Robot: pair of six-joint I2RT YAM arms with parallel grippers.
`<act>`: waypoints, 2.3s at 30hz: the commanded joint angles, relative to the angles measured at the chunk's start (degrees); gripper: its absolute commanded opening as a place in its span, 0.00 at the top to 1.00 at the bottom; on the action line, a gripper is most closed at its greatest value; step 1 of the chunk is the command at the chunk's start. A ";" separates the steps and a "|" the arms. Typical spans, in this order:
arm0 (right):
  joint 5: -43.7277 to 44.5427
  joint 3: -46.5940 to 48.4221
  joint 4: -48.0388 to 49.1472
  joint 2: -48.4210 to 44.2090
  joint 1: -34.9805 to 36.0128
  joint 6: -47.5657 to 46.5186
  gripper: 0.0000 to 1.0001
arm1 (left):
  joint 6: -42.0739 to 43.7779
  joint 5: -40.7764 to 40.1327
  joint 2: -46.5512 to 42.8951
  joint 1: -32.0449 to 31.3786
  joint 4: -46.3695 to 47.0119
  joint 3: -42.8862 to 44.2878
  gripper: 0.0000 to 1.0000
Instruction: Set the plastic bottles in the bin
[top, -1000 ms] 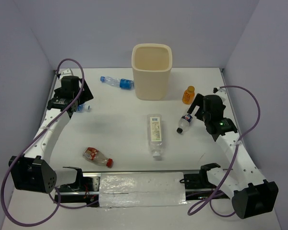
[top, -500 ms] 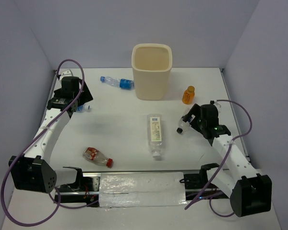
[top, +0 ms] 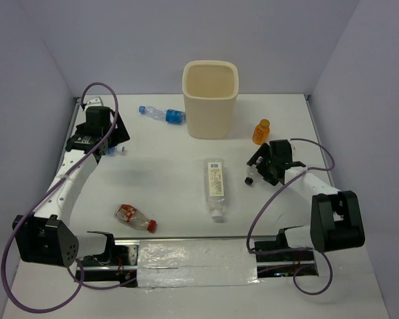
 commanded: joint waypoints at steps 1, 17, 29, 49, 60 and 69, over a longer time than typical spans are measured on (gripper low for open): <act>-0.32 2.35 5.06 2.68 -0.44 1.54 0.02 | 1.24 0.78 0.33 0.06 0.43 2.18 0.00; 4.25 8.67 -5.12 -15.49 0.26 -2.32 0.56 | -0.16 1.39 0.24 0.06 0.25 2.98 0.00; 16.73 56.82 -7.77 5.83 13.44 -10.93 0.53 | -3.68 0.25 1.12 0.15 -5.28 3.77 0.01; 14.98 95.87 -15.41 38.47 18.37 -11.99 0.00 | -10.44 8.51 -2.32 12.63 -7.66 -0.46 0.01; 14.71 68.14 -15.77 12.57 21.52 -17.09 0.00 | -15.72 10.54 8.75 19.66 -7.93 5.87 0.01; 15.33 30.32 -16.02 -16.80 23.29 -11.03 0.00 | -22.91 20.72 23.95 21.95 -1.87 10.79 0.01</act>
